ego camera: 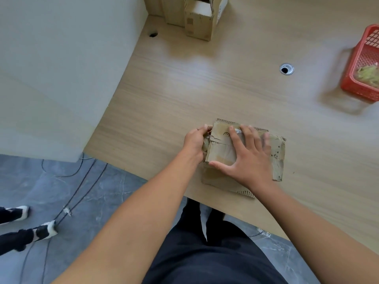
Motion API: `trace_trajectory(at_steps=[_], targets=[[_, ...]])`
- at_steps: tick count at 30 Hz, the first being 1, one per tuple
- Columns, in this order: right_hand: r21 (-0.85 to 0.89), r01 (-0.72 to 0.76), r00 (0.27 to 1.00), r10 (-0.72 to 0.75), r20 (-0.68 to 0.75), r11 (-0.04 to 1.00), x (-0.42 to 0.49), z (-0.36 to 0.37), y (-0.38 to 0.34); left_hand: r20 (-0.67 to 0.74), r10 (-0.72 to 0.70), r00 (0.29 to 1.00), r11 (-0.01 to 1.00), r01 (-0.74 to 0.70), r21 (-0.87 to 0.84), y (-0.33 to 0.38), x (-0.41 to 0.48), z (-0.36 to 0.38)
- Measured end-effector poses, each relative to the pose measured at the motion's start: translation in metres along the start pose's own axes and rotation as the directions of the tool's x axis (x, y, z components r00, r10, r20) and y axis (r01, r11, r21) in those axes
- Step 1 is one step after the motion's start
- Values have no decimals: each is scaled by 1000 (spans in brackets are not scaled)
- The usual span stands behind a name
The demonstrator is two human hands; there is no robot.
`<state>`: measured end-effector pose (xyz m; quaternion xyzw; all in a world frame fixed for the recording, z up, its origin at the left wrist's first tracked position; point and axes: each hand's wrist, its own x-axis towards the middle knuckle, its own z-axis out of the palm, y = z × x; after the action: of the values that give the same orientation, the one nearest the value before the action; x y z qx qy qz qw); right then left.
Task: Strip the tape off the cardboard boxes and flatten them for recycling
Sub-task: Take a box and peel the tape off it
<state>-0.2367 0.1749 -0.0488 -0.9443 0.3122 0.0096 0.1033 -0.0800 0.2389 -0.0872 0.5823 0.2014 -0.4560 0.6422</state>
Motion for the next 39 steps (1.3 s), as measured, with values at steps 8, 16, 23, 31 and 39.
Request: trace_trajectory(at_steps=[8,16,23,31,39], targets=[[12,80,997,-80,10,997,1,-2,2,-84,-27,996,996,19,-88,-2,-6,-5],[3,66,998,-66,15,998,3,-2,2,-225,2,974,965,-61,-254,-12,-3,-8],[-25,58,998,-57,23,998,6,-2,2,-55,331,942,940,-334,-63,-14,-8,-24],[-21,50,999,-50,11,999,6,-1,1,465,333,820,723,-539,433,2,-31,-71],[-2,18,999,-18,30,1000,7,1,0,435,164,885,672,-423,608,3,-32,-96]])
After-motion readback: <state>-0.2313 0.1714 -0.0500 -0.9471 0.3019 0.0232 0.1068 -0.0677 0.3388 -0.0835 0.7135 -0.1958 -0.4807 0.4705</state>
